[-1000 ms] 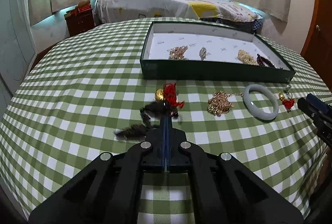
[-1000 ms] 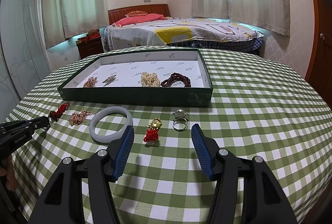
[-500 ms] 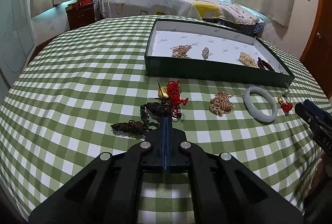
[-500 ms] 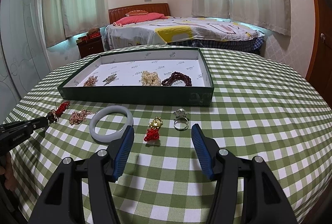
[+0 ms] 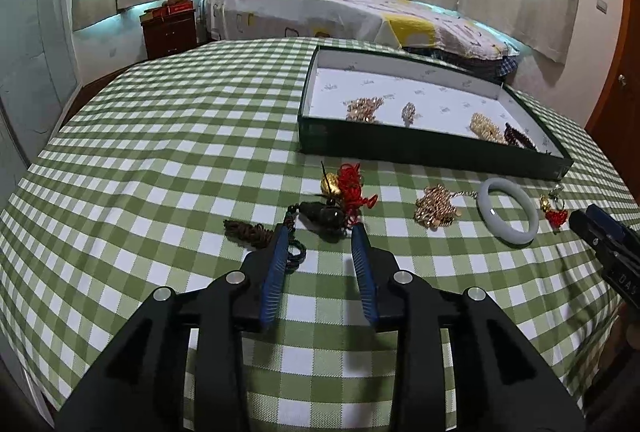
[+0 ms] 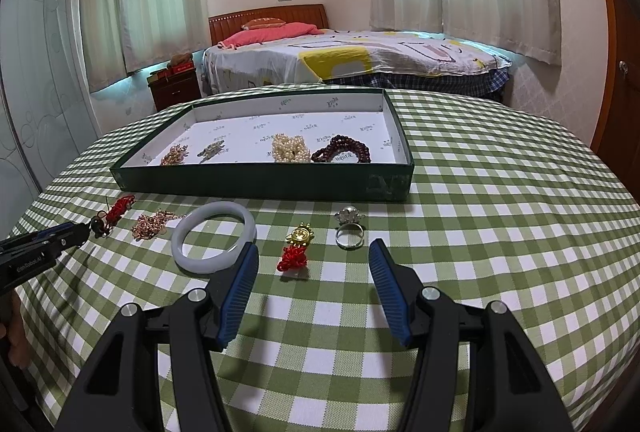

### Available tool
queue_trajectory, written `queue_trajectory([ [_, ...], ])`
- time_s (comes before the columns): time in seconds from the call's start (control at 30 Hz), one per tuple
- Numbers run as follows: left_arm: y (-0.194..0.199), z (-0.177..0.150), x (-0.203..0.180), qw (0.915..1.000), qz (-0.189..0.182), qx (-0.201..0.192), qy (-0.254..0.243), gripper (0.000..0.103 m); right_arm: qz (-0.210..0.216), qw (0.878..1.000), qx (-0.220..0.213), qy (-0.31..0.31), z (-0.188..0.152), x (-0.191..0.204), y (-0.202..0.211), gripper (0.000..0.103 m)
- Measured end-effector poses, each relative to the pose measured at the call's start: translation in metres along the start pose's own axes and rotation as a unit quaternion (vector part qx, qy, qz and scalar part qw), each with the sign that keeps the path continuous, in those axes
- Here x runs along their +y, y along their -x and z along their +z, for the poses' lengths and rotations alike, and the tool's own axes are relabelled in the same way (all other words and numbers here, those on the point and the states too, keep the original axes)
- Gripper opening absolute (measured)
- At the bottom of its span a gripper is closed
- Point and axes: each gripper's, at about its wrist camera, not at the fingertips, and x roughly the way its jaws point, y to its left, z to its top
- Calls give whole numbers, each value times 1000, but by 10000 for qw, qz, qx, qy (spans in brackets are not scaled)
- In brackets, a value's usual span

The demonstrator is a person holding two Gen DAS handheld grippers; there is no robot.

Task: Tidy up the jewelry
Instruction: 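Lower the left tool onto the black cord pendant and close its fingers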

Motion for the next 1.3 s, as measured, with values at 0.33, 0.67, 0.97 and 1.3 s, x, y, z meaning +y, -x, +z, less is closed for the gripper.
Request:
queue_trajectory([
  [0.33,-8,-3,9,9995,203,215,114,51,-2,10000,-2,1,0,1,0,57],
  [0.67,-16,-1,9,9997,109,191,42,14,-1,10000,16,4,0,1,-1,57],
  [0.97,-18,-1,13,9996,-84,196,210,5,0,10000,31,20,-1,1,-2,57],
  [1.3,-11,5,19,9992,85,108,380,45,14,10000,62,4,-2,1,-5,57],
])
